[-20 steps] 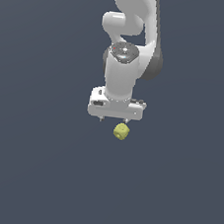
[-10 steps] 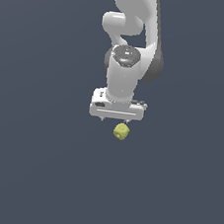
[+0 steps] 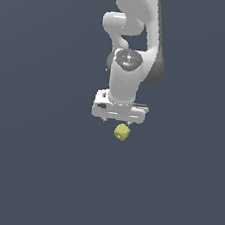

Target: Pick up the object and move it to a goal position.

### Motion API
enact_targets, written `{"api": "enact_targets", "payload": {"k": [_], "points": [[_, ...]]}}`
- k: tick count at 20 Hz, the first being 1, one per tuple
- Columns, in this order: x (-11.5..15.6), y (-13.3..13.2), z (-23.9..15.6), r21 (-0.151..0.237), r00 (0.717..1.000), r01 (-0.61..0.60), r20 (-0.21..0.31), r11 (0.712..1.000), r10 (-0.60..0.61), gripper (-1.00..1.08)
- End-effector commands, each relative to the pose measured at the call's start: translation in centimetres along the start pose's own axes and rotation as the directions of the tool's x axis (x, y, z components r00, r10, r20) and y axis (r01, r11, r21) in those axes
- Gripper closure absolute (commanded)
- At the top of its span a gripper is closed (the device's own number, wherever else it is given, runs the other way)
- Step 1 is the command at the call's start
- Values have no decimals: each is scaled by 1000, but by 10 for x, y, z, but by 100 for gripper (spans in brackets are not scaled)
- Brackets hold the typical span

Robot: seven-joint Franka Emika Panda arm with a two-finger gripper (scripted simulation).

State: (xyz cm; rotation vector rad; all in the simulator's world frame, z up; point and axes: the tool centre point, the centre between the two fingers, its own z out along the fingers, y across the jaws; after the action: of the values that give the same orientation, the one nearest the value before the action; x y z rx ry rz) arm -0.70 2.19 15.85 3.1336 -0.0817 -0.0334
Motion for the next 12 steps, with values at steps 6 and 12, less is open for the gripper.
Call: {"api": "enact_targets", "payload": {"k": [6,12], "points": [[-6,-11,19,5,991,-131,-4,991,131,-92],[-14,-23,39,10,961,-275,-8,961,275,-92]]}}
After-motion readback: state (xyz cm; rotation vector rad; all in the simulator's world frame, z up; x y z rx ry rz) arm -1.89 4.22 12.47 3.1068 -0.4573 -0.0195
